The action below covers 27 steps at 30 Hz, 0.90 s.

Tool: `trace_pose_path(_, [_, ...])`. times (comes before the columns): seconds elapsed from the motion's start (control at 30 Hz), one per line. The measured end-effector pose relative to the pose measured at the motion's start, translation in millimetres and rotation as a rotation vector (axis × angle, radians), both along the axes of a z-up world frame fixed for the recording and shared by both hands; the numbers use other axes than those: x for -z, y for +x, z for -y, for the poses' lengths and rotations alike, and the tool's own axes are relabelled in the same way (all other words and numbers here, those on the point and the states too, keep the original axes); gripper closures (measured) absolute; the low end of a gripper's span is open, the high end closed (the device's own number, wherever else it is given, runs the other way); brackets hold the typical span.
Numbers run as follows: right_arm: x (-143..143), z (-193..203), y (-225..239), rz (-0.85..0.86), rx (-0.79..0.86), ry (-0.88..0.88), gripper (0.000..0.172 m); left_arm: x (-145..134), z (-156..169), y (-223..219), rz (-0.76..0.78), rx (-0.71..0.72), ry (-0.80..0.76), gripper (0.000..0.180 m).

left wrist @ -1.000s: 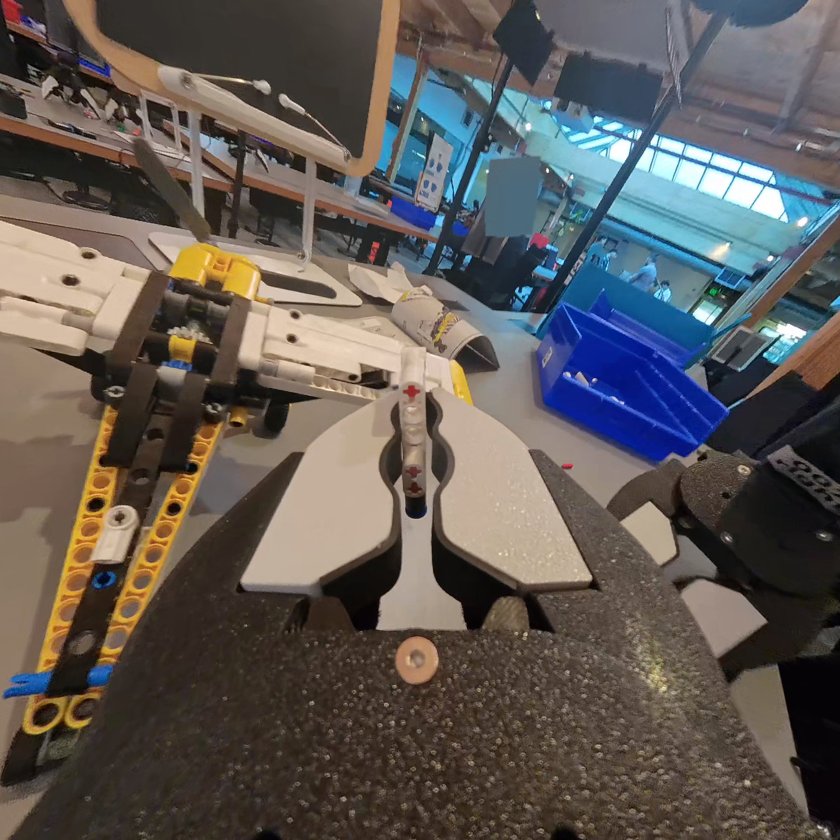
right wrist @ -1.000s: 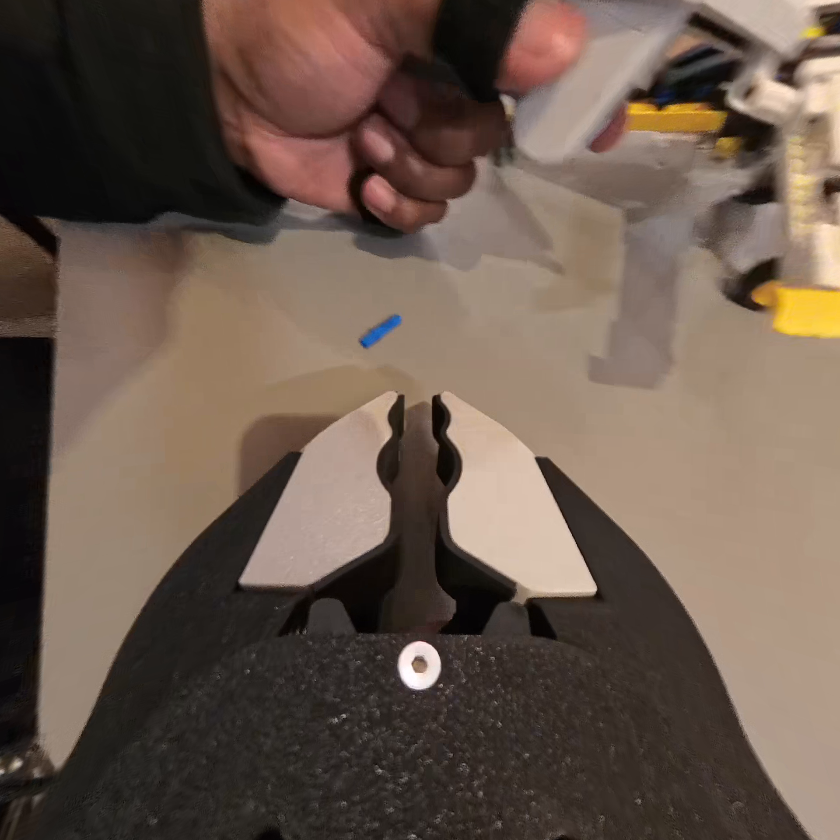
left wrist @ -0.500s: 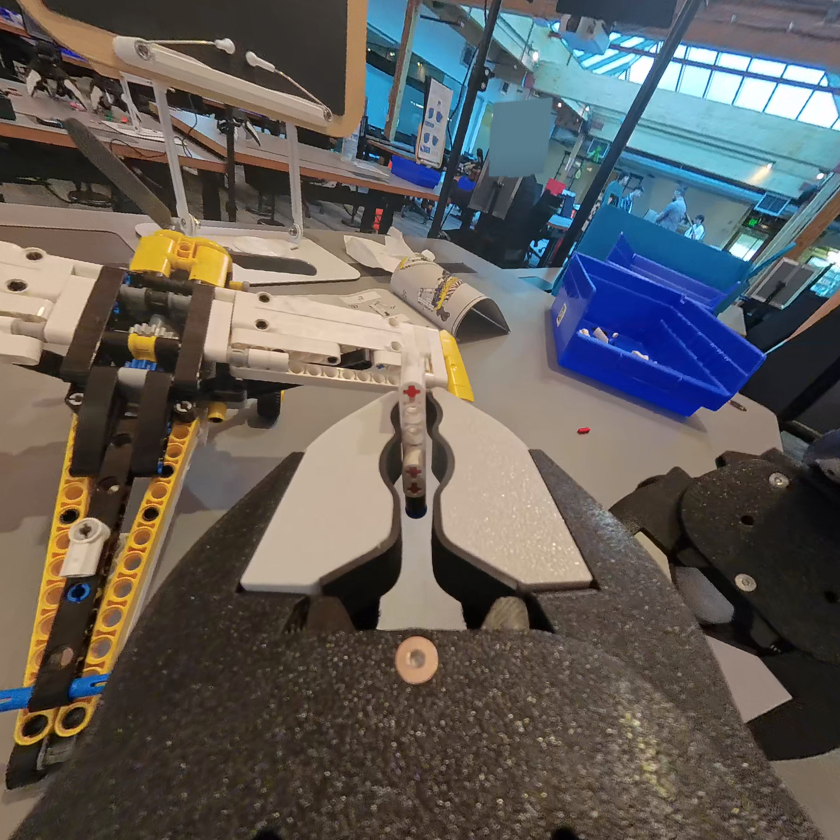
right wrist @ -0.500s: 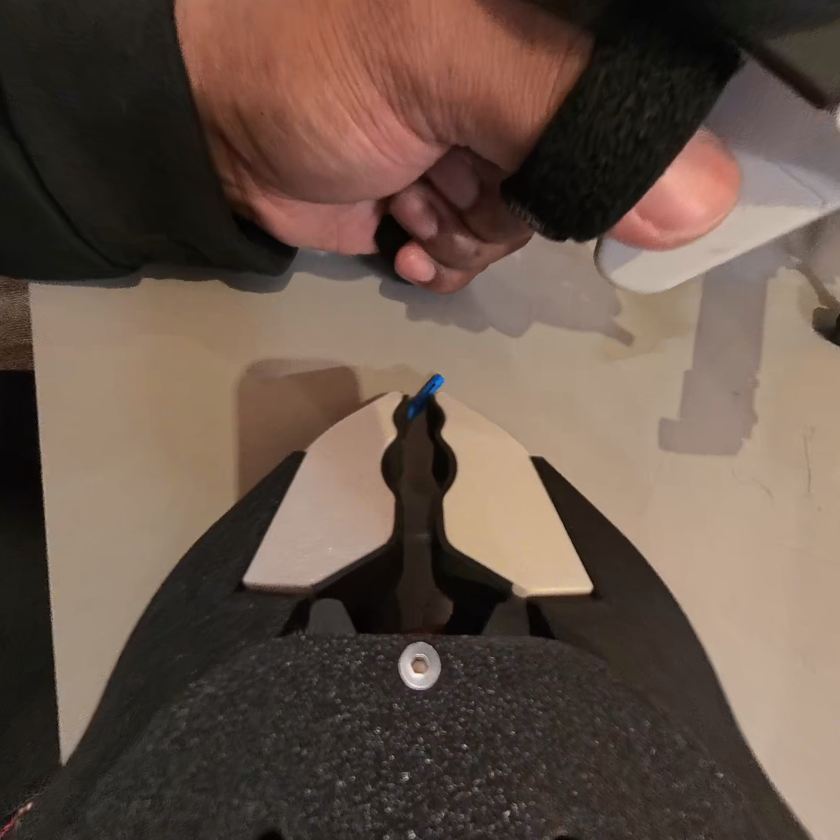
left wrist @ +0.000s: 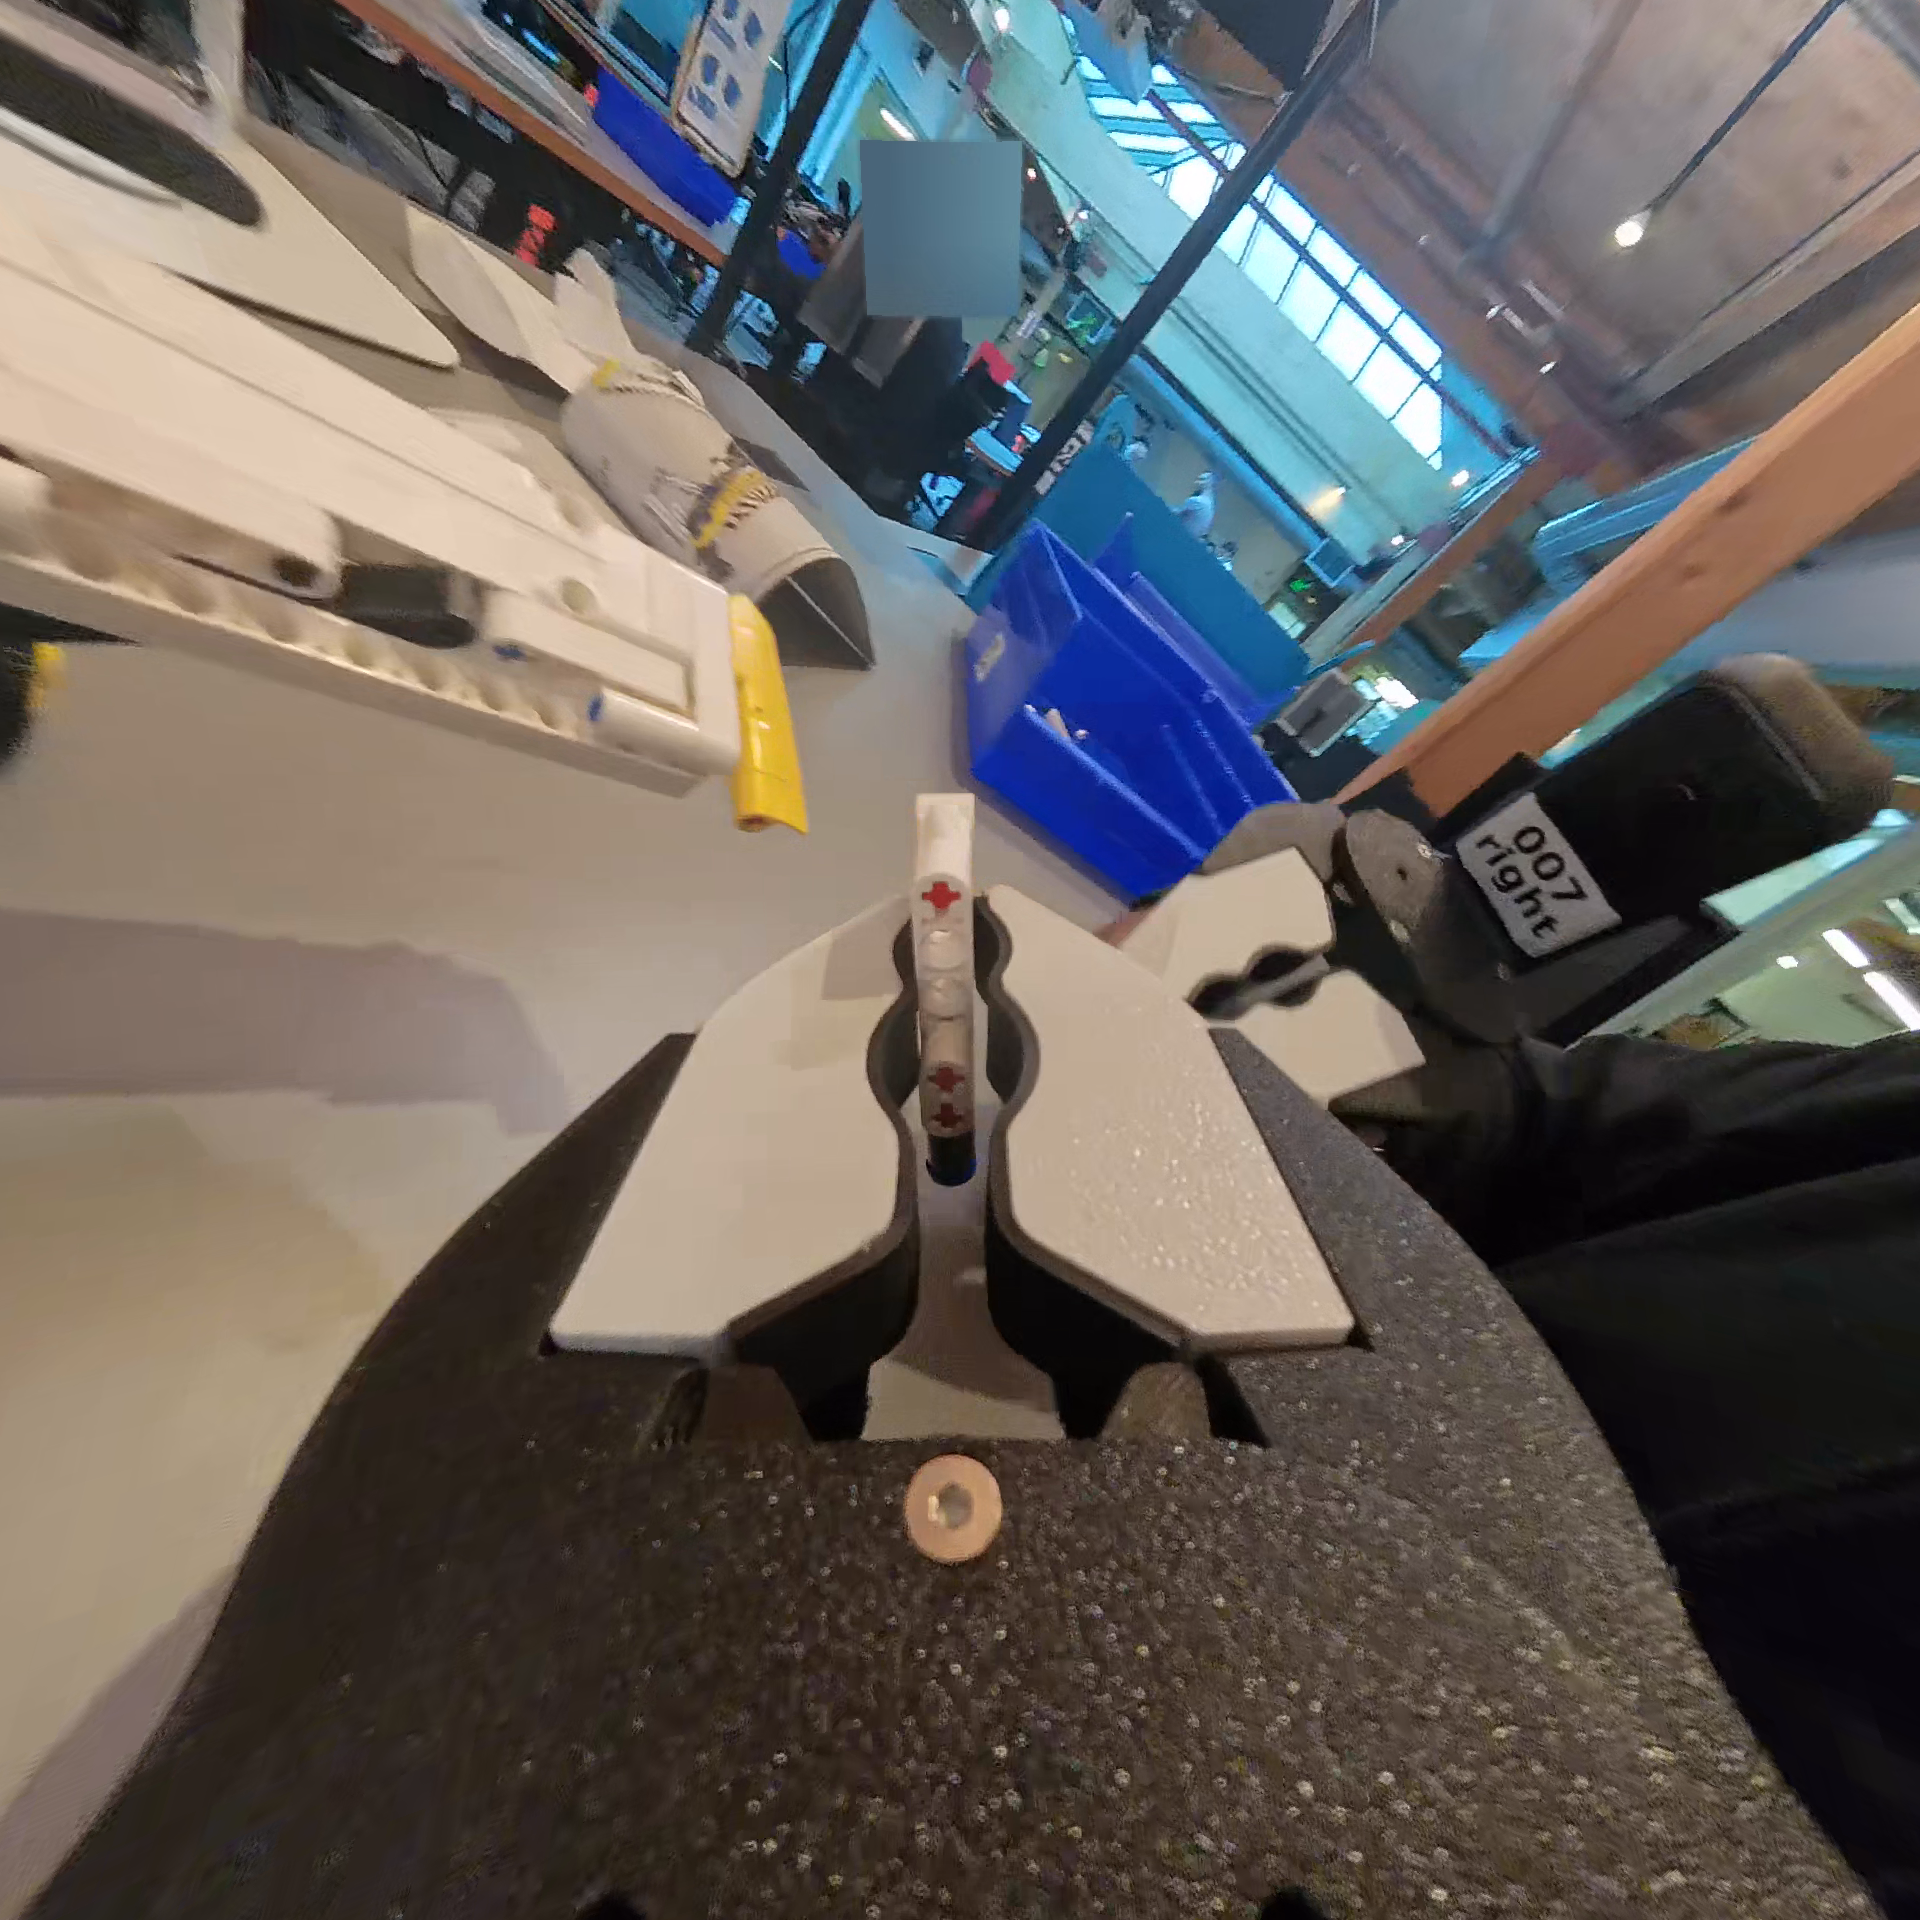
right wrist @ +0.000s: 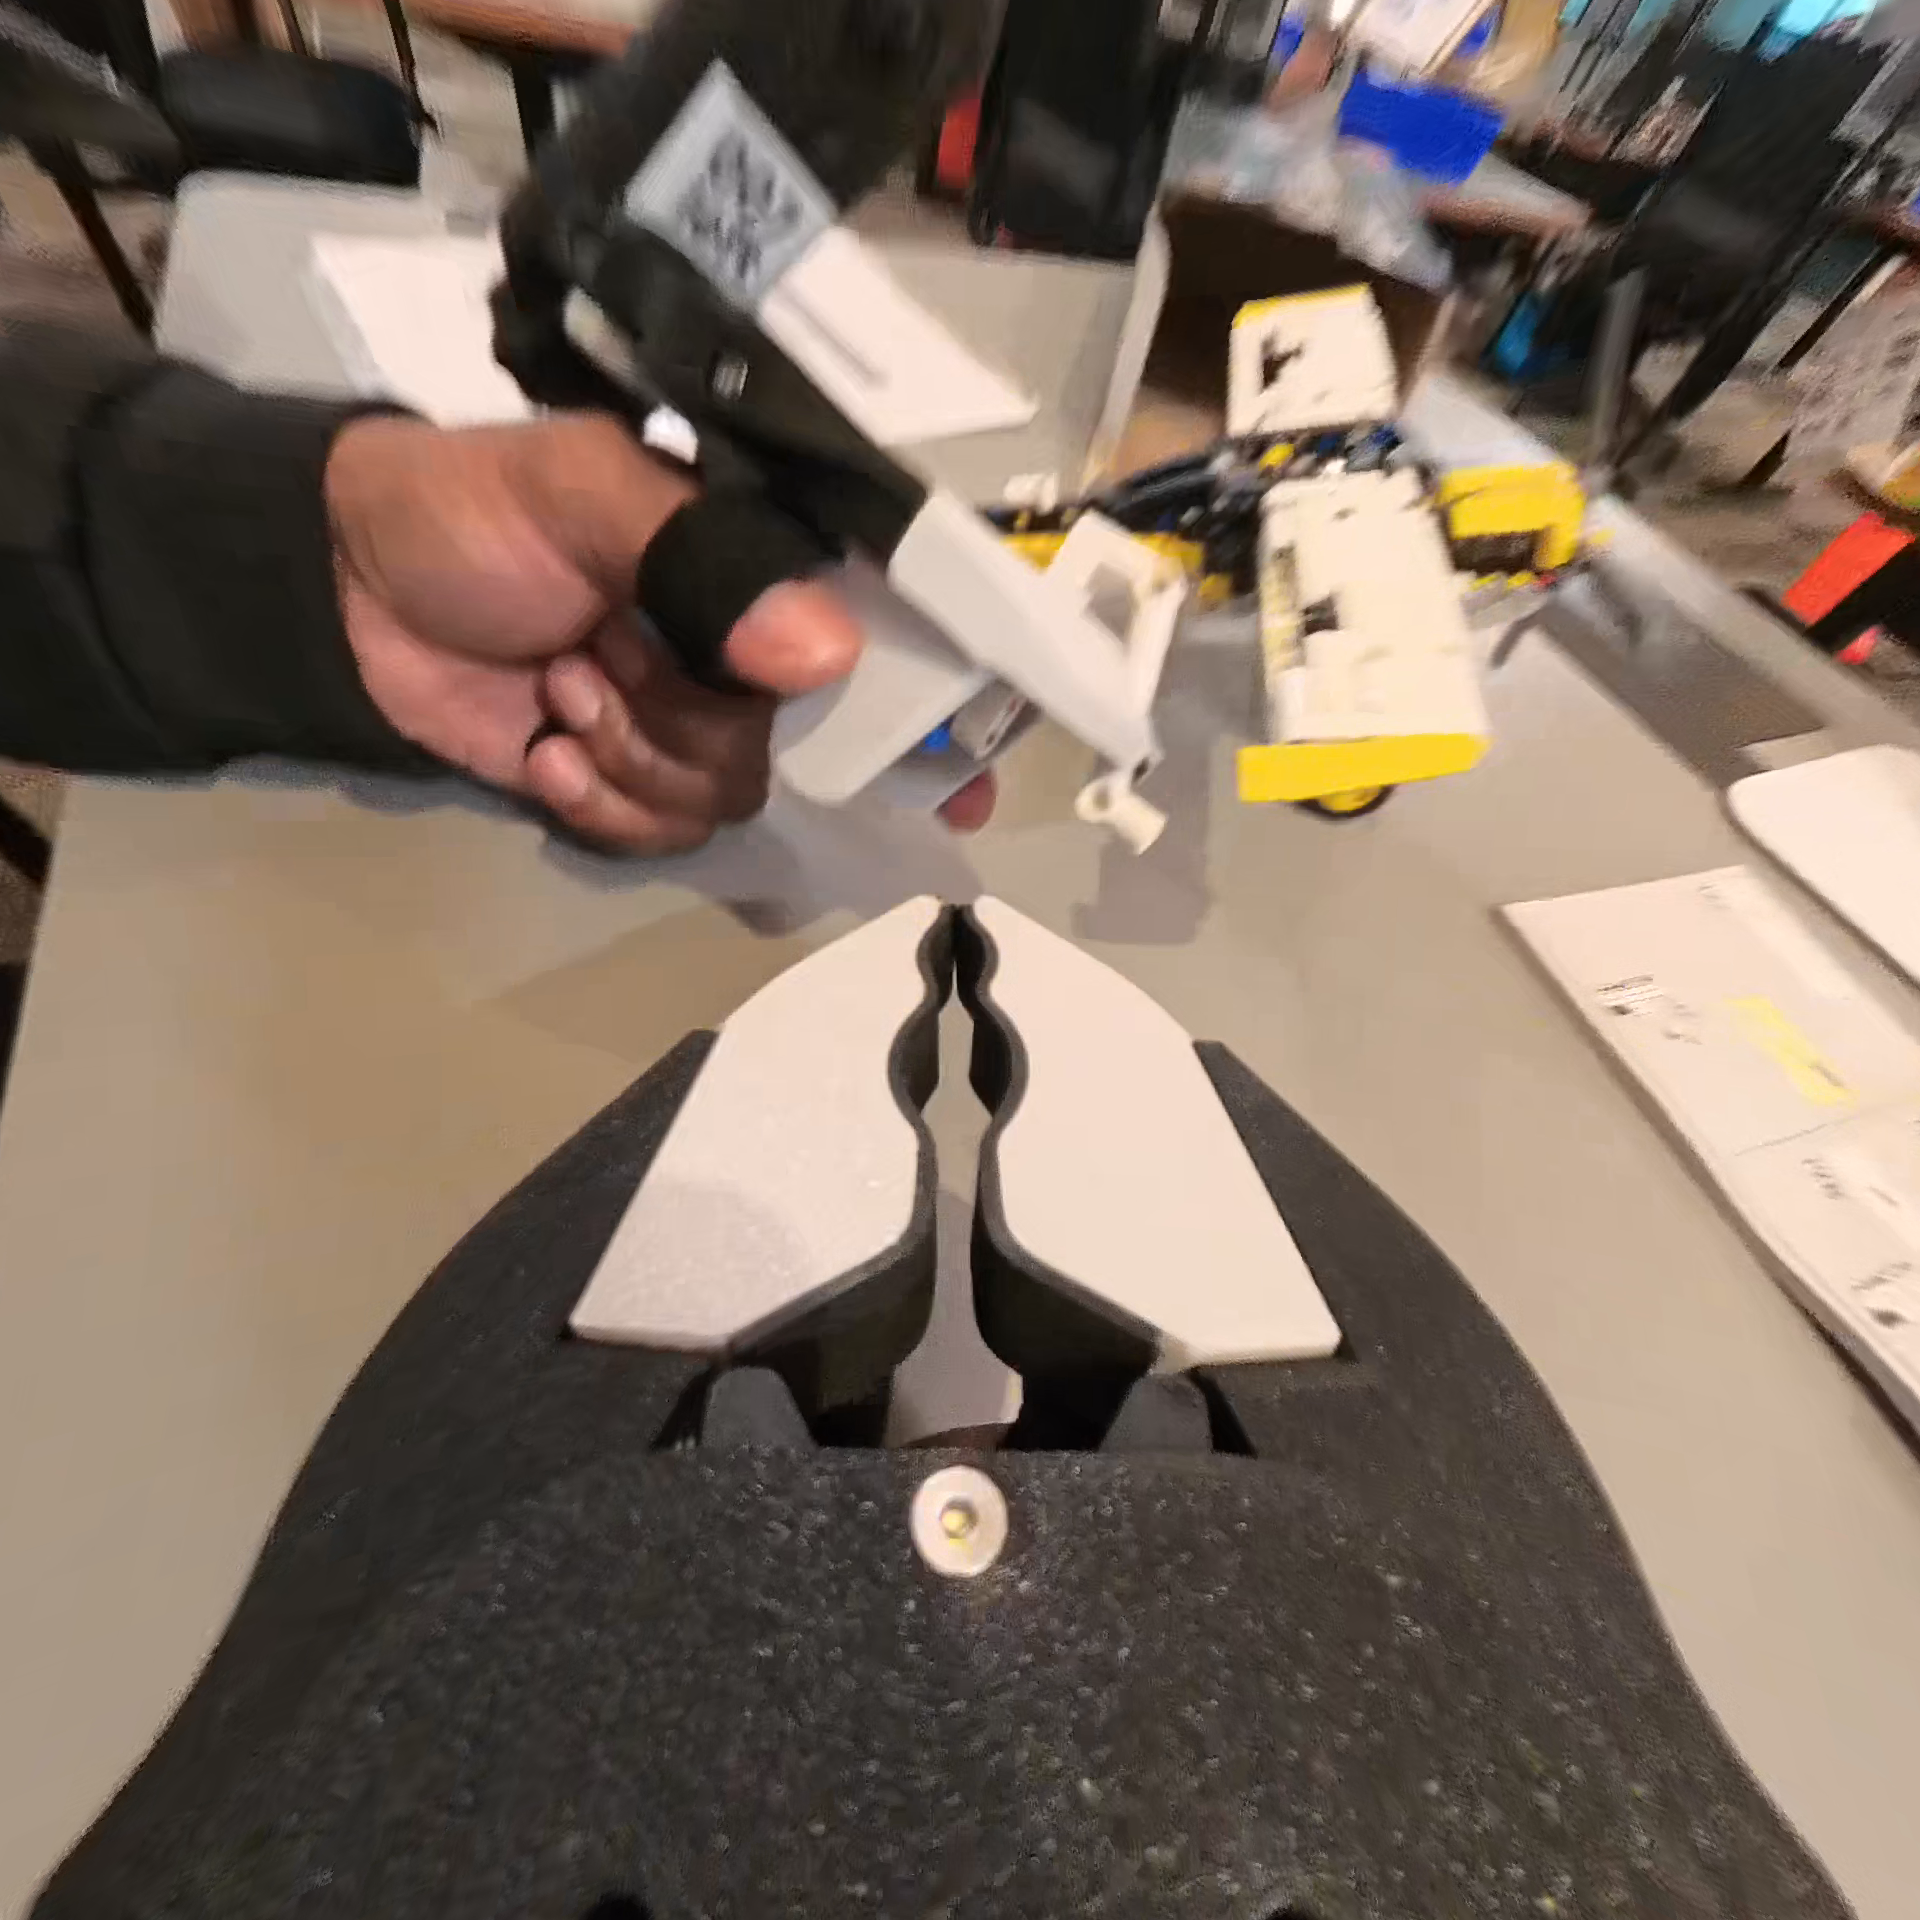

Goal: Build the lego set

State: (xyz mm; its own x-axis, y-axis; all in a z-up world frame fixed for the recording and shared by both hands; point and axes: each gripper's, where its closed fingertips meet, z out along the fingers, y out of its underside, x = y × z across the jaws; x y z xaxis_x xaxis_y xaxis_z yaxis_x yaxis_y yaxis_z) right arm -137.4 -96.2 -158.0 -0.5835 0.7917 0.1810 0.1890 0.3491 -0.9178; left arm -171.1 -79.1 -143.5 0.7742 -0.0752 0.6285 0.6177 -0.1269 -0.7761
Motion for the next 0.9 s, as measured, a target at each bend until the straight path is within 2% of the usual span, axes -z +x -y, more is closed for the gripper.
trace_pose_path(0.13, [-17.5,-24.6,2.9,-0.065,0.03,-0.061,0.172,4.6,-17.5,15.4,0.088,0.035,-0.027,0.173])
trace_pose_path(0.33, [1.2,-62.7,8.0,-0.02,0.09,-0.008,0.172,8.1,-24.0,12.9,0.073,-0.007,-0.05,0.173])
trace_pose_path(0.47, [-3.0,-104.0,18.2,-0.029,0.172,-0.012,0.172,11.5,-25.4,12.6,0.063,-0.009,-0.076,0.173])
trace_pose_path(0.7, [6.0,-191.0,52.3,0.037,0.414,-0.026,0.169,40.8,-42.5,34.8,-0.042,0.051,-0.294,0.173])
trace_pose_path(0.9, [30.3,-242.5,79.9,0.076,0.657,0.101,0.168,60.8,-56.5,57.5,-0.126,0.15,-0.44,0.173])
